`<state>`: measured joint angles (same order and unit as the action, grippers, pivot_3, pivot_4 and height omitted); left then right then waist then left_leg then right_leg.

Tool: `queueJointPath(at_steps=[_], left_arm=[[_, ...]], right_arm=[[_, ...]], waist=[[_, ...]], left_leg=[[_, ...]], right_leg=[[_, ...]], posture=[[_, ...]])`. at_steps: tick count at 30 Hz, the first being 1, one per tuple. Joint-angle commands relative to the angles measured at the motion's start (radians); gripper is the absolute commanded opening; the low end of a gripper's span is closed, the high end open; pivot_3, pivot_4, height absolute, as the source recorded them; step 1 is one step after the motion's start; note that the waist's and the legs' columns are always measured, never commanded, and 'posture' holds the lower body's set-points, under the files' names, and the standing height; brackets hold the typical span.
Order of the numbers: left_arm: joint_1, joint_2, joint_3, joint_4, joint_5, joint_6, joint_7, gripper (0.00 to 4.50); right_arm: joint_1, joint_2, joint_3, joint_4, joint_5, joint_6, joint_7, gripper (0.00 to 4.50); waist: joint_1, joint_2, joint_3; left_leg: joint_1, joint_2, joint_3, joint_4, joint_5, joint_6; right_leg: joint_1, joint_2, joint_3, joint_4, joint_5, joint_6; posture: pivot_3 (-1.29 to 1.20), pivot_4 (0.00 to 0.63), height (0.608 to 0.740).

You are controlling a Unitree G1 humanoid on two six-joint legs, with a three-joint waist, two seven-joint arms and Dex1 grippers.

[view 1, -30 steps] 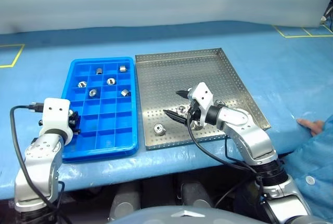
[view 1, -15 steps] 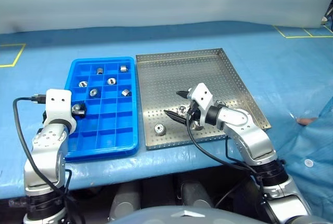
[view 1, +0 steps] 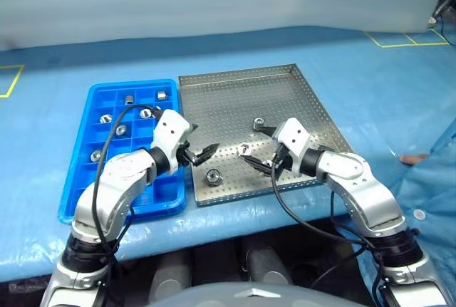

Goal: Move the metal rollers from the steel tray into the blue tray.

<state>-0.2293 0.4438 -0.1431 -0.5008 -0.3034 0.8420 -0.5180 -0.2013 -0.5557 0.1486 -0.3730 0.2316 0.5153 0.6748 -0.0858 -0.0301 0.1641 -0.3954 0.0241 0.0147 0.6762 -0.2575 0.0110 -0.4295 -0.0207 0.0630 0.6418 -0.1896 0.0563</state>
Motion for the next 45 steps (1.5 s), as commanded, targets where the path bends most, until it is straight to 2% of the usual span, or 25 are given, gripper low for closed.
queueJointPath(at_steps=[1, 6, 11, 18, 21, 24, 30, 33, 36, 39, 40, 45], left_arm=[[-0.030, 0.052, -0.086, 0.013, 0.020, -0.013, -0.060, 4.02], [-0.050, 0.133, -0.167, 0.041, 0.059, -0.001, -0.106, 4.02], [-0.054, 0.167, -0.202, 0.076, 0.091, 0.008, -0.113, 4.02], [-0.084, 0.140, -0.256, 0.163, 0.135, 0.005, -0.113, 4.02], [-0.090, 0.139, -0.263, 0.173, 0.144, 0.007, -0.117, 3.50], [-0.090, 0.153, -0.276, 0.176, 0.160, 0.012, -0.126, 2.55], [-0.074, 0.173, -0.281, 0.169, 0.175, 0.002, -0.140, 2.55], [-0.073, 0.153, -0.255, 0.184, 0.183, -0.012, -0.121, 2.55], [-0.074, 0.133, -0.233, 0.192, 0.177, -0.013, -0.109, 1.97], [-0.072, 0.127, -0.228, 0.189, 0.178, -0.009, -0.103, 0.94], [-0.070, 0.125, -0.223, 0.186, 0.179, -0.007, -0.098, 0.79], [-0.048, 0.115, -0.194, 0.178, 0.164, -0.010, -0.099, 0.79]], right_arm=[[0.024, -0.013, -0.048, -0.069, -0.004, 0.012, -0.031, 4.50], [0.061, -0.002, -0.057, -0.099, -0.003, 0.019, -0.059, 4.50], [0.070, 0.012, -0.054, -0.104, -0.001, 0.013, -0.077, 4.50], [0.055, 0.028, -0.037, -0.096, -0.005, 0.005, -0.083, 4.50], [0.045, 0.035, -0.041, -0.090, -0.009, -0.001, -0.092, 4.50], [0.042, 0.037, -0.043, -0.091, -0.010, 0.001, -0.093, 4.50], [0.039, 0.041, -0.038, -0.088, -0.017, -0.003, -0.092, 4.50], [0.032, 0.045, -0.031, -0.082, -0.021, -0.004, -0.091, 4.50], [0.029, 0.049, -0.031, -0.076, -0.024, -0.007, -0.090, 4.50], [0.025, 0.054, -0.030, -0.077, -0.027, -0.007, -0.089, 4.50], [0.025, 0.055, -0.028, -0.079, -0.028, -0.007, -0.090, 4.50], [0.030, 0.074, -0.022, -0.066, -0.032, -0.015, -0.097, 4.50]], waist=[[-0.013, 0.000, 0.000], [-0.041, 0.000, 0.000], [-0.058, 0.000, 0.000], [-0.071, 0.000, 0.000], [-0.078, 0.001, 0.000], [-0.083, 0.001, 0.000], [-0.098, 0.001, 0.000], [-0.102, 0.001, 0.000], [-0.103, 0.001, 0.000], [-0.103, 0.001, 0.000], [-0.103, 0.001, 0.000], [-0.104, 0.001, -0.001]], left_leg=[[0.000, 0.000, 0.000, 0.000, 0.000, 0.000], [0.000, 0.001, 0.001, 0.000, 0.000, 0.000], [0.000, 0.001, 0.002, 0.000, 0.000, 0.000], [0.002, 0.001, 0.002, 0.000, 0.000, 0.000], [0.002, 0.001, 0.002, 0.000, 0.000, 0.000], [0.002, 0.001, 0.002, 0.000, 0.000, 0.000], [0.002, 0.002, 0.002, 0.000, 0.000, 0.000], [0.002, 0.002, 0.001, -0.001, 0.000, 0.000], [0.003, 0.002, 0.001, -0.001, 0.000, 0.000], [0.003, 0.002, 0.000, -0.001, 0.000, 0.000], [0.003, 0.002, 0.000, -0.001, 0.000, 0.000], [0.003, 0.002, 0.000, -0.001, 0.000, 0.000]], right_leg=[[0.000, 0.000, 0.000, 0.000, 0.000, 0.000], [-0.001, 0.001, 0.001, 0.000, 0.000, 0.000], [-0.001, 0.001, 0.003, 0.000, 0.000, 0.001], [-0.001, 0.001, 0.003, 0.001, 0.000, 0.001], [-0.001, 0.001, 0.003, 0.001, 0.000, 0.000], [-0.001, 0.001, 0.004, 0.001, 0.000, 0.001], [-0.001, 0.001, 0.004, 0.001, 0.000, 0.001], [-0.001, 0.002, 0.004, 0.001, 0.000, 0.001], [0.000, 0.001, 0.004, 0.001, 0.000, 0.001], [0.000, 0.001, 0.005, 0.001, 0.000, 0.001], [0.000, 0.001, 0.004, 0.001, 0.000, 0.001], [0.000, 0.001, 0.005, 0.001, 0.000, 0.001]], posture=[[-0.19, 0.150, 0.740], [-0.20, 0.150, 0.740], [-0.20, 0.150, 0.740], [-0.20, 0.150, 0.740], [-0.20, 0.150, 0.740], [-0.20, 0.150, 0.740], [-0.20, 0.150, 0.740], [-0.20, 0.150, 0.740], [-0.20, 0.150, 0.740], [-0.20, 0.150, 0.740], [-0.20, 0.150, 0.740], [-0.19, 0.150, 0.740]])
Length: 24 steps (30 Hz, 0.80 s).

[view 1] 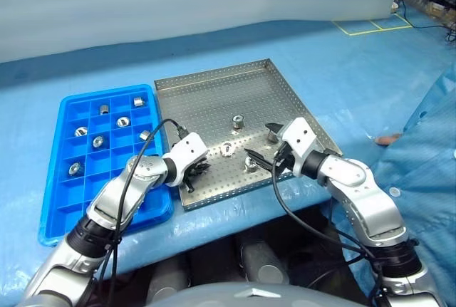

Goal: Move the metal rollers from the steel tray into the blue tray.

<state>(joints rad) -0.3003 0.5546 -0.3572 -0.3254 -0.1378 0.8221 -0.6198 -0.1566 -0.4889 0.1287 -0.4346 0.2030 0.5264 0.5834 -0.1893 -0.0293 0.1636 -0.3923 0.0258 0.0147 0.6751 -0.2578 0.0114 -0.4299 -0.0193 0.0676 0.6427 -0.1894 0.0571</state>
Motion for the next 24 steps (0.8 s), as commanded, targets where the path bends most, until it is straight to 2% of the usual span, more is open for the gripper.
queueJointPath(at_steps=[1, 12, 15, 21, 24], left_arm=[[0.024, 0.002, 0.022, 0.003, -0.002, 0.010, 0.004, 0.79], [0.034, -0.037, 0.088, -0.004, -0.034, 0.003, 0.012, 0.79], [0.045, -0.046, 0.111, 0.005, -0.053, 0.004, 0.013, 1.40], [0.007, -0.026, 0.116, 0.003, -0.065, 0.065, 0.008, 3.40], [-0.014, 0.004, 0.114, 0.000, -0.070, 0.083, -0.014, 3.40]], right_arm=[[-0.018, 0.007, 0.001, 0.002, -0.006, -0.026, -0.002, 4.50], [-0.064, 0.004, 0.011, 0.024, -0.015, -0.037, 0.016, 4.50], [-0.049, 0.016, 0.020, 0.027, -0.016, -0.041, 0.010, 4.50], [-0.048, 0.033, 0.030, 0.036, -0.024, -0.050, 0.002, 4.50], [-0.046, 0.036, 0.030, 0.035, -0.026, -0.051, 0.001, 4.50]], waist=[[-0.001, 0.000, 0.000], [0.006, 0.000, 0.000], [0.006, 0.000, 0.000], [0.003, 0.000, 0.000], [0.000, 0.000, 0.000]], left_leg=[[0.000, 0.000, 0.000, 0.000, 0.000, 0.000], [0.000, 0.000, 0.000, 0.000, 0.000, 0.000], [-0.001, 0.000, 0.000, -0.001, 0.000, 0.000], [0.000, 0.000, 0.000, -0.001, 0.000, 0.000], [0.000, 0.000, 0.000, -0.001, 0.000, 0.000]], right_leg=[[0.000, 0.000, 0.000, 0.000, 0.000, 0.000], [0.000, 0.000, 0.000, 0.000, 0.000, 0.000], [-0.001, 0.000, 0.000, 0.000, 0.000, 0.000], [-0.001, 0.001, 0.000, 0.000, 0.000, 0.000], [-0.001, 0.001, 0.000, 0.000, 0.000, 0.000]], posture=[[-0.19, 0.150, 0.740], [-0.17, 0.150, 0.740], [-0.17, 0.150, 0.740], [-0.18, 0.150, 0.740], [-0.18, 0.150, 0.740]])
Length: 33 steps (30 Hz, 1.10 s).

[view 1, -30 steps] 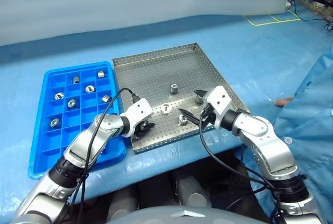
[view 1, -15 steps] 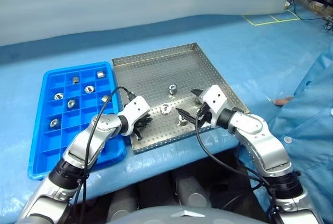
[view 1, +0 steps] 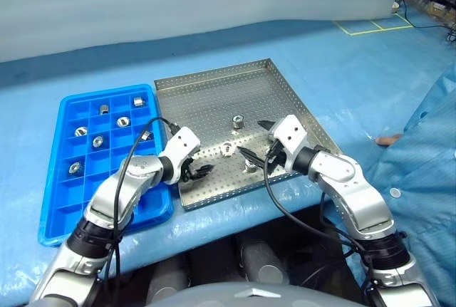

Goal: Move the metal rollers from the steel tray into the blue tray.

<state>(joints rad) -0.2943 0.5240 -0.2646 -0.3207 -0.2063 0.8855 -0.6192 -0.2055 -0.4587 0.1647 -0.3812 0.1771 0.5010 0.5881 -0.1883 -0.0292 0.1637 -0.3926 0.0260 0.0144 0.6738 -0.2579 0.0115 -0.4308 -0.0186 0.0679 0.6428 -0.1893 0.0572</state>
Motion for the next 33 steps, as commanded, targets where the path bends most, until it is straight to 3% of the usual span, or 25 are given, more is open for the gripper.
queueJointPath(at_steps=[1, 8, 19, 28, 33], left_arm=[[-0.027, 0.050, 0.012, -0.001, 0.010, 0.018, -0.017, 3.40], [-0.079, 0.167, -0.084, 0.062, 0.127, -0.059, -0.037, 3.40], [-0.113, 0.150, -0.089, 0.018, 0.103, -0.041, -0.099, 3.40], [-0.098, 0.140, 0.004, -0.085, 0.006, 0.055, -0.103, 3.40], [-0.102, 0.129, 0.132, -0.139, -0.046, 0.071, -0.074, 3.40]], right_arm=[[0.003, 0.006, -0.007, -0.018, -0.001, -0.027, -0.004, 4.50], [0.008, 0.011, -0.007, -0.017, -0.008, -0.036, -0.010, 4.50], [0.013, 0.021, -0.009, -0.022, -0.016, -0.039, -0.014, 4.50], [0.011, 0.021, -0.004, -0.015, -0.019, -0.041, -0.013, 4.50], [-0.005, 0.035, 0.009, -0.007, -0.021, -0.043, -0.012, 4.50]], waist=[[-0.001, 0.000, 0.000], [-0.004, 0.000, 0.000], [-0.002, 0.000, 0.000], [-0.001, 0.000, 0.000], [0.000, 0.000, 0.000]], left_leg=[[0.000, 0.000, 0.000, 0.000, 0.000, 0.000], [0.000, 0.000, 0.000, 0.000, 0.000, 0.000], [-0.002, -0.001, 0.000, -0.001, 0.000, 0.000], [-0.002, -0.001, 0.000, -0.001, 0.000, 0.000], [-0.002, -0.001, 0.000, -0.001, 0.000, 0.000]], right_leg=[[0.000, 0.000, 0.000, 0.000, 0.000, 0.000], [-0.001, 0.000, 0.000, 0.000, 0.000, 0.000], [-0.001, -0.001, 0.000, -0.001, 0.000, 0.000], [-0.002, -0.001, 0.000, 0.000, -0.001, 0.001], [-0.001, -0.001, 0.000, 0.000, -0.001, 0.001]], posture=[[-0.19, 0.150, 0.740], [-0.20, 0.150, 0.740], [-0.21, 0.150, 0.740], [-0.19, 0.150, 0.740], [-0.19, 0.150, 0.740]])
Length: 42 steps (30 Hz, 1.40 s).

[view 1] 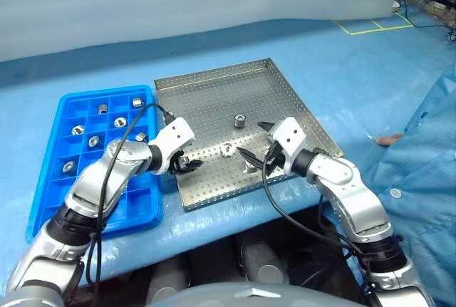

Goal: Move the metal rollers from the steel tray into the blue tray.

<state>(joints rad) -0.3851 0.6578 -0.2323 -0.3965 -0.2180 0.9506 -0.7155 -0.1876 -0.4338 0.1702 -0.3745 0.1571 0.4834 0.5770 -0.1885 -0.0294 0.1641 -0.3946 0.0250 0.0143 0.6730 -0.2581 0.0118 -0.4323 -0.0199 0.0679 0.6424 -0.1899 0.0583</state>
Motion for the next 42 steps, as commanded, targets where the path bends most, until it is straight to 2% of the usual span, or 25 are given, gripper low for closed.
queueJointPath(at_steps=[1, 4, 9, 14, 20, 28, 42], left_arm=[[-0.010, 0.000, 0.131, -0.072, -0.037, 0.007, 0.032, 3.40], [0.026, 0.050, 0.230, -0.124, -0.057, 0.018, 0.036, 3.40], [0.215, 0.215, 0.389, -0.248, -0.092, 0.066, -0.021, 3.40], [0.354, 0.300, 0.468, -0.300, -0.106, 0.068, -0.044, 3.40], [0.358, 0.282, 0.360, -0.294, -0.091, 0.050, 0.001, 3.40], [0.360, 0.297, 0.169, -0.265, -0.042, 0.010, 0.007, 3.40], [0.284, 0.229, 0.138, -0.282, -0.094, 0.015, -0.016, 3.40]], right_arm=[[-0.025, 0.014, 0.008, -0.014, -0.001, -0.025, -0.001, 4.50], [-0.025, 0.017, 0.014, -0.020, 0.000, -0.026, 0.003, 4.50], [-0.021, 0.014, 0.015, -0.022, 0.000, -0.028, 0.009, 4.50], [-0.028, 0.022, 0.028, -0.005, 0.000, -0.032, 0.020, 4.50], [-0.052, 0.035, 0.043, 0.017, -0.002, -0.039, 0.027, 4.50], [-0.036, 0.031, 0.030, 0.000, -0.005, -0.033, 0.018, 4.50], [-0.046, 0.034, 0.034, 0.008, -0.007, -0.038, 0.010, 4.50]], waist=[[0.000, 0.000, 0.000], [-0.001, 0.000, 0.000], [0.000, 0.000, 0.000], [0.027, 0.000, 0.000], [0.063, -0.001, 0.000], [0.075, -0.001, 0.000], [0.096, -0.001, -0.001]], left_leg=[[0.000, 0.000, 0.000, 0.000, 0.000, 0.000], [0.000, 0.000, 0.000, 0.000, 0.000, 0.000], [0.001, 0.001, 0.002, -0.004, 0.000, 0.000], [-0.002, 0.001, 0.002, -0.007, 0.000, 0.000], [-0.003, 0.000, 0.005, -0.006, 0.000, 0.000], [-0.003, 0.000, 0.006, -0.006, 0.000, 0.000], [-0.004, -0.002, 0.008, -0.006, 0.000, 0.000]], right_leg=[[0.000, 0.000, 0.000, 0.000, 0.000, 0.000], [0.000, 0.000, 0.000, 0.000, 0.000, 0.000], [-0.002, 0.000, 0.000, 0.000, 0.000, 0.000], [-0.007, -0.001, 0.000, 0.001, 0.000, 0.000], [-0.007, -0.003, 0.000, 0.000, -0.001, -0.002], [-0.008, -0.003, 0.000, 0.001, -0.001, -0.002], [-0.007, -0.004, 0.000, 0.000, 0.000, -0.001]], posture=[[-0.19, 0.150, 0.740], [-0.18, 0.150, 0.740], [-0.15, 0.150, 0.740], [-0.10, 0.150, 0.740], [-0.10, 0.150, 0.740], [-0.11, 0.150, 0.740], [-0.12, 0.150, 0.740]])
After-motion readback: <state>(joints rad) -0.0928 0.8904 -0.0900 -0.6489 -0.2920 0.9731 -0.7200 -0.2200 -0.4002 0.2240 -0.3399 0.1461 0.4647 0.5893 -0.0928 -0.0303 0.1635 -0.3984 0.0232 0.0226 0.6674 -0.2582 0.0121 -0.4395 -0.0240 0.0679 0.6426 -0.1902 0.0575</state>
